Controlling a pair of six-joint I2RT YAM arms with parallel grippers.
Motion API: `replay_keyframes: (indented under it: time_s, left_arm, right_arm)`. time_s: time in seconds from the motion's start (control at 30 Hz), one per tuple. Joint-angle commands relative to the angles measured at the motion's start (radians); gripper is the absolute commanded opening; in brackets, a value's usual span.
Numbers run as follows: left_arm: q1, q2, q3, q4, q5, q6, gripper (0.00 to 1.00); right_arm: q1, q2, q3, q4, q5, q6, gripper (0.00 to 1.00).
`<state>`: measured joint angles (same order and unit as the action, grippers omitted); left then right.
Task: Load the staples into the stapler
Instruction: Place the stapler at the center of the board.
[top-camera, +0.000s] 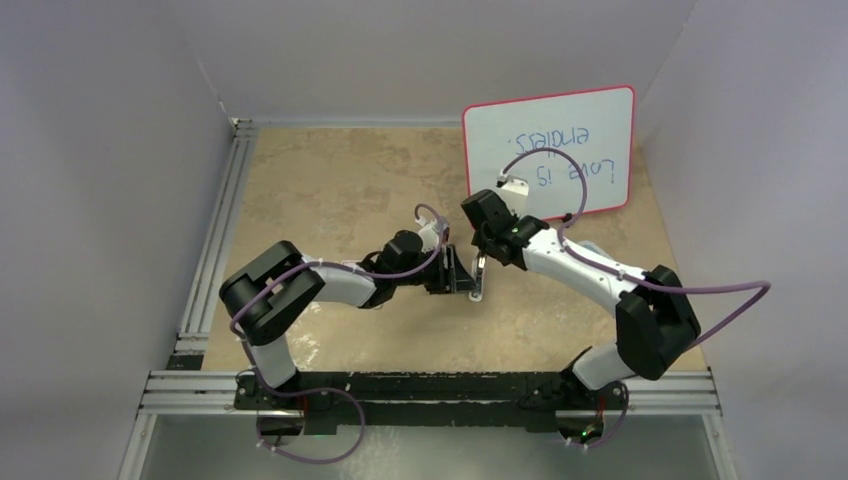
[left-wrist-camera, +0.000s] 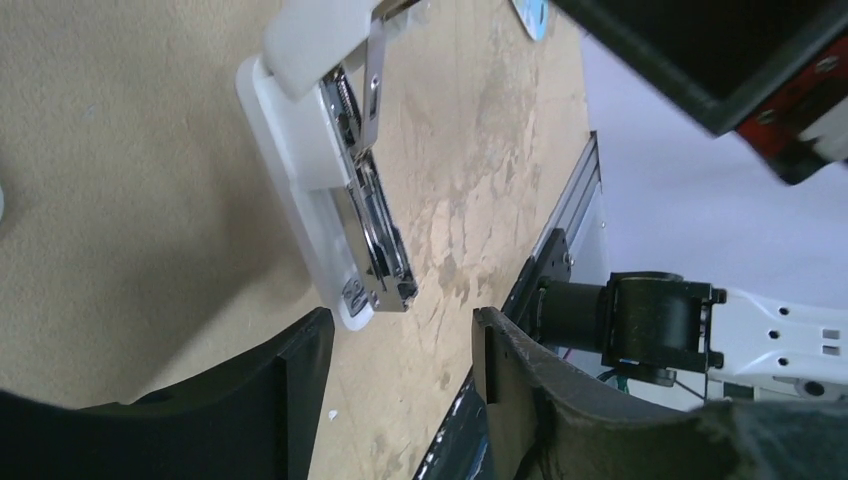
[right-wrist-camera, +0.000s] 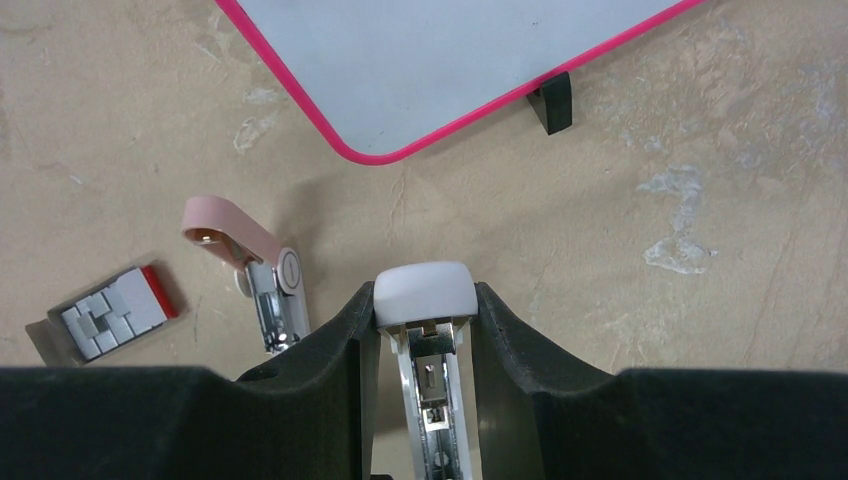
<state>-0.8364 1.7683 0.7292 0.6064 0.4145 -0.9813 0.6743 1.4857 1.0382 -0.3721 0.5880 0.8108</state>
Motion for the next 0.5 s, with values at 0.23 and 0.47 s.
replay_keyframes:
  time_s: [0.23,0.47]
  left_arm:
    - [-0.006,0.067,0.050,0.137,-0.063,-0.080,0.35]
    - [-0.006,0.138,0.106,0.096,-0.052,-0.106,0.21]
  right_arm:
    - [0.005,0.010,-0.011,0.053,0.040,0.010,0.11]
    - [0.004,0.014,-0.018,0.062,0.037,0.011,0.11]
